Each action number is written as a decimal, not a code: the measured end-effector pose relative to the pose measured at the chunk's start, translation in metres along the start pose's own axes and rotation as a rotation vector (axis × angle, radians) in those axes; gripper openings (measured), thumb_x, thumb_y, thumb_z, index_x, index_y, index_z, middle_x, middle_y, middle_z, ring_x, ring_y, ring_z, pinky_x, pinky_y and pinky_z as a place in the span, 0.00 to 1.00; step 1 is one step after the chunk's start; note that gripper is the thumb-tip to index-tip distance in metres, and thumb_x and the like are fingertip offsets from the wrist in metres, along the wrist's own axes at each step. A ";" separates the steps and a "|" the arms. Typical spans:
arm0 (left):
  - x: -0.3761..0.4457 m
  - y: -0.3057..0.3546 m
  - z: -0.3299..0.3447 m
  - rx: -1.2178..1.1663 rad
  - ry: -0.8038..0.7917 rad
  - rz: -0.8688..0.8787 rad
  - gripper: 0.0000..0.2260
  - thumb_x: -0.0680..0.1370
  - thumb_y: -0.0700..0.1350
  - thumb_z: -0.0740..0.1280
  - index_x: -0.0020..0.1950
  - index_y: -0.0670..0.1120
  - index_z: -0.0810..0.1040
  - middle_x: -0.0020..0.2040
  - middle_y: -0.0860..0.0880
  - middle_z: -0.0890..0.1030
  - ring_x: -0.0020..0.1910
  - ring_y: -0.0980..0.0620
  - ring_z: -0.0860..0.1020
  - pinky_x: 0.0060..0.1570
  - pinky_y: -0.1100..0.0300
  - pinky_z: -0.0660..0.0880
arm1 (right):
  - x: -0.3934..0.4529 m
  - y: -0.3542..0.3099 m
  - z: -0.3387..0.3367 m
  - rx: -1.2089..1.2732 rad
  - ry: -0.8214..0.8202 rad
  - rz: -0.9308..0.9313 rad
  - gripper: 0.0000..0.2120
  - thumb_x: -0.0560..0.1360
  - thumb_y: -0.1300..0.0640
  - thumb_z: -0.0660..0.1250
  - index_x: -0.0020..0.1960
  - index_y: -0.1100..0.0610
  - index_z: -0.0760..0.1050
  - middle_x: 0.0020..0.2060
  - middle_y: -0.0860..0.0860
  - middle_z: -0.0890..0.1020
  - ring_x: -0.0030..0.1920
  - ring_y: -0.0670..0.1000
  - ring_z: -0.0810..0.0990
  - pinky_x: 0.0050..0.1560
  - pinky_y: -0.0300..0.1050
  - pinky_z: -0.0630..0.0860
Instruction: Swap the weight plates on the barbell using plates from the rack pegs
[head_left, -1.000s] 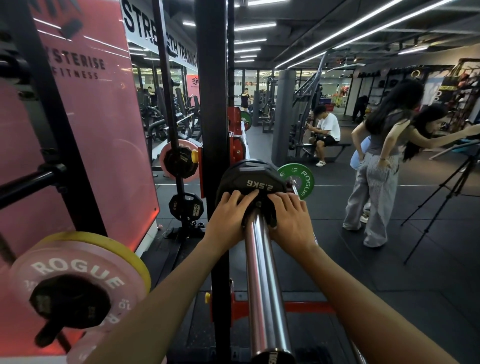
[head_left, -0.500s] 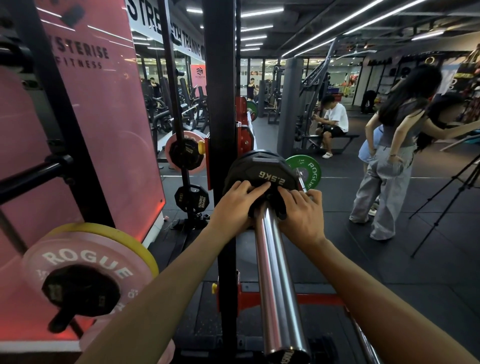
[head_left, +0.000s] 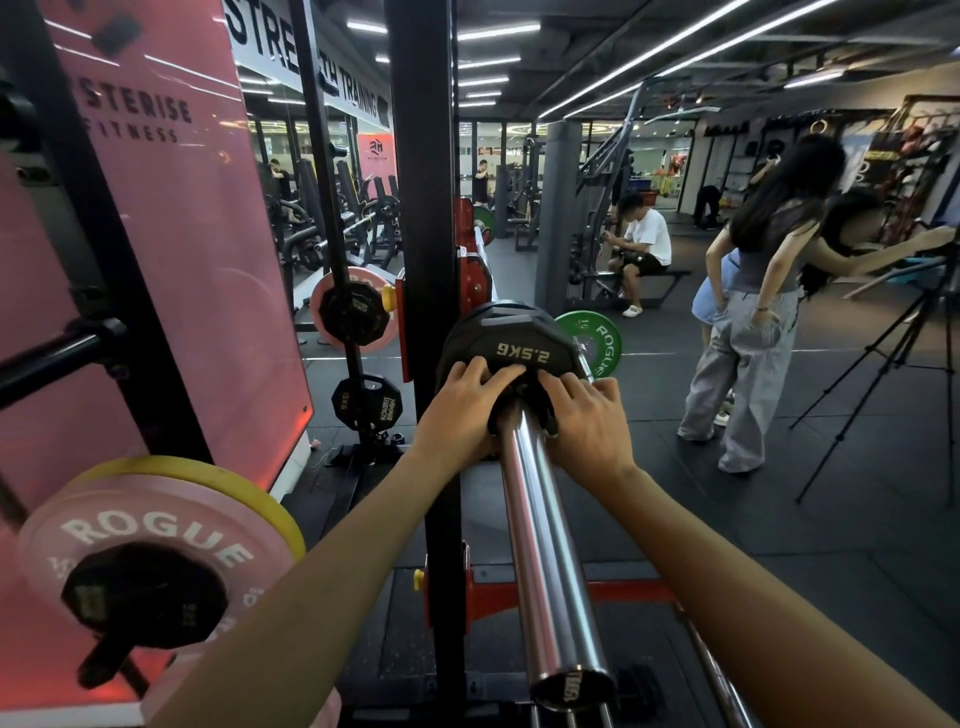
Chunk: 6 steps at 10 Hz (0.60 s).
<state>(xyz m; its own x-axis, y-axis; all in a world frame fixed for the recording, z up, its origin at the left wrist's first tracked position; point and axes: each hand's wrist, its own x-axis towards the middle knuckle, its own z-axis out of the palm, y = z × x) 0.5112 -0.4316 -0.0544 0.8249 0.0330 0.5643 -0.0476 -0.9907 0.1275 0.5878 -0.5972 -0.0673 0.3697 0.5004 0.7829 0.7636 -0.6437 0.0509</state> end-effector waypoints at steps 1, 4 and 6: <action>-0.005 0.002 -0.001 0.032 -0.032 -0.023 0.36 0.71 0.50 0.74 0.76 0.52 0.62 0.61 0.46 0.69 0.61 0.46 0.69 0.56 0.51 0.75 | -0.001 0.001 -0.016 -0.076 -0.155 -0.012 0.34 0.65 0.47 0.74 0.68 0.57 0.71 0.51 0.53 0.80 0.49 0.58 0.77 0.50 0.53 0.70; -0.056 0.025 -0.020 0.250 0.075 -0.006 0.44 0.65 0.65 0.70 0.76 0.50 0.61 0.64 0.45 0.70 0.59 0.44 0.72 0.55 0.47 0.71 | -0.048 -0.009 -0.059 -0.126 -0.250 0.063 0.43 0.68 0.37 0.70 0.76 0.54 0.59 0.70 0.53 0.70 0.66 0.56 0.70 0.62 0.54 0.67; -0.111 0.067 -0.059 0.205 0.044 -0.093 0.45 0.63 0.68 0.66 0.75 0.51 0.60 0.65 0.47 0.69 0.61 0.45 0.68 0.58 0.46 0.69 | -0.083 -0.026 -0.111 -0.075 -0.233 0.056 0.41 0.69 0.40 0.71 0.75 0.55 0.61 0.69 0.53 0.71 0.67 0.55 0.69 0.63 0.54 0.67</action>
